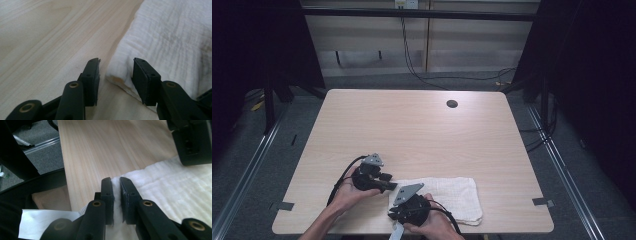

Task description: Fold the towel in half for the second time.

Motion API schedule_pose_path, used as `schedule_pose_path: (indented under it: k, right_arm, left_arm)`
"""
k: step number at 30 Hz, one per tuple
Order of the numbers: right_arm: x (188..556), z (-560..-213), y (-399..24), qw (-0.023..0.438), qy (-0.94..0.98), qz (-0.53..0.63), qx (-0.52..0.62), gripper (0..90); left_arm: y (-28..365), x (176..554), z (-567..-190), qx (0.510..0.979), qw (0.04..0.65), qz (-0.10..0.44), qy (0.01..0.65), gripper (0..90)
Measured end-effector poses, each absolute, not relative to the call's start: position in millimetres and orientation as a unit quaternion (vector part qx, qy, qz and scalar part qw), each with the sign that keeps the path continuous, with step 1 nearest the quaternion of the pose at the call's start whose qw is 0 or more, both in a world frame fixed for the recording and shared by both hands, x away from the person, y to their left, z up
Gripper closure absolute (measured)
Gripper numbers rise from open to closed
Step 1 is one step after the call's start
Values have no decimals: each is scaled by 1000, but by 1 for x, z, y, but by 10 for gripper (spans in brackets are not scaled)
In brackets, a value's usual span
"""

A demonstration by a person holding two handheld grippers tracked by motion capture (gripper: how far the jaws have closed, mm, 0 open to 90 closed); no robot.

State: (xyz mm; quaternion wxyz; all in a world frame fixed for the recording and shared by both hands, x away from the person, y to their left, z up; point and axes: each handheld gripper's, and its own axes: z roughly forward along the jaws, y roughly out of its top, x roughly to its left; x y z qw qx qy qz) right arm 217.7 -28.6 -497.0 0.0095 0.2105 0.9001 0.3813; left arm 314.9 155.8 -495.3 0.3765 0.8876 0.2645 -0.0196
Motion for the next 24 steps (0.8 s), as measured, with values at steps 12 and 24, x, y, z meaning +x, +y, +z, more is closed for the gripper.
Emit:
schedule_pose_path:
  k: [12, 24]
  right_arm:
    - [220, -479, -31, -3, 894, 397, 210, 825]
    - [224, -456, -34, -14, 872, 438, 216, 825]
  left_arm:
    - [163, 311, -488, 865, 424, -48, 266, 850]
    - [183, 315, -469, 836, 466, -56, 284, 849]
